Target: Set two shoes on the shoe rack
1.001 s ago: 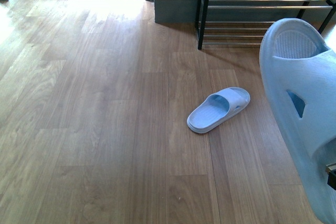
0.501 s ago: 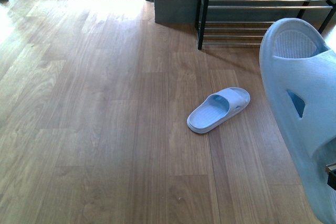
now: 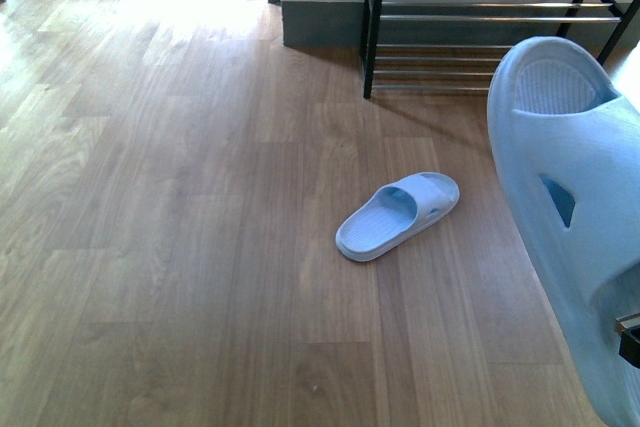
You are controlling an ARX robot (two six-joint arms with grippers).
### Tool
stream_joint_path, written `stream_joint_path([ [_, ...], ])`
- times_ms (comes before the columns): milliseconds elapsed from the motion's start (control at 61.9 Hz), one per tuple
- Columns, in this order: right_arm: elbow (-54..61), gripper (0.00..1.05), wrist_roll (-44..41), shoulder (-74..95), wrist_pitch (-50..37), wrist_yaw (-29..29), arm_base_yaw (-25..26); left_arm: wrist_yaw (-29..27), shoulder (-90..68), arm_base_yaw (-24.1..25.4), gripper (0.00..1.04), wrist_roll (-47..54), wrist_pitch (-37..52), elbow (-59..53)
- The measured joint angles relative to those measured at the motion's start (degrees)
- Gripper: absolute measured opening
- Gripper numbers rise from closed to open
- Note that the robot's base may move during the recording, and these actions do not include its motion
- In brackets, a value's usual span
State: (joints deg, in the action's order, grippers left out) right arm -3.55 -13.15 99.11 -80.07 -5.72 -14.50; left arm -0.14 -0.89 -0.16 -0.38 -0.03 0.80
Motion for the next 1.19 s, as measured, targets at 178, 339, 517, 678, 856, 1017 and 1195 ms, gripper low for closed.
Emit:
stream_joint_path([
  [178, 0.07, 0.01, 0.00, 0.13, 0.00, -0.09, 0.00, 0.09, 0.00, 0.00, 0.95, 0.00, 0.00, 0.00],
  [339, 0.11, 0.01, 0.00, 0.17, 0.00, -0.07, 0.00, 0.07, 0.00, 0.00, 0.95, 0.00, 0.00, 0.00],
  [517, 0.09, 0.01, 0.00, 0.24, 0.00, -0.35, 0.22, 0.28, 0.00, 0.02, 0.95, 0.02, 0.00, 0.00],
  [678, 0.15, 0.01, 0.02, 0.42, 0.02, -0.76, 0.61, 0.22, 0.00, 0.02, 0.95, 0.02, 0.00, 0.00],
  [856, 0.17, 0.01, 0.00, 0.55, 0.02, -0.76, 0.68, -14.43, -17.62, -1.38, 0.95, -14.47, -0.52, 5.79],
  [1017, 0.17, 0.01, 0.00, 0.55, 0.02, -0.50, 0.68, -9.77, -53.27, -3.13, 0.95, -18.23, 19.34, 16.35],
  [1195, 0.17, 0.01, 0.00, 0.55, 0.02, -0.52, 0.70, -5.68, -90.62, -7.28, 0.95, -10.36, 27.12, 26.49],
])
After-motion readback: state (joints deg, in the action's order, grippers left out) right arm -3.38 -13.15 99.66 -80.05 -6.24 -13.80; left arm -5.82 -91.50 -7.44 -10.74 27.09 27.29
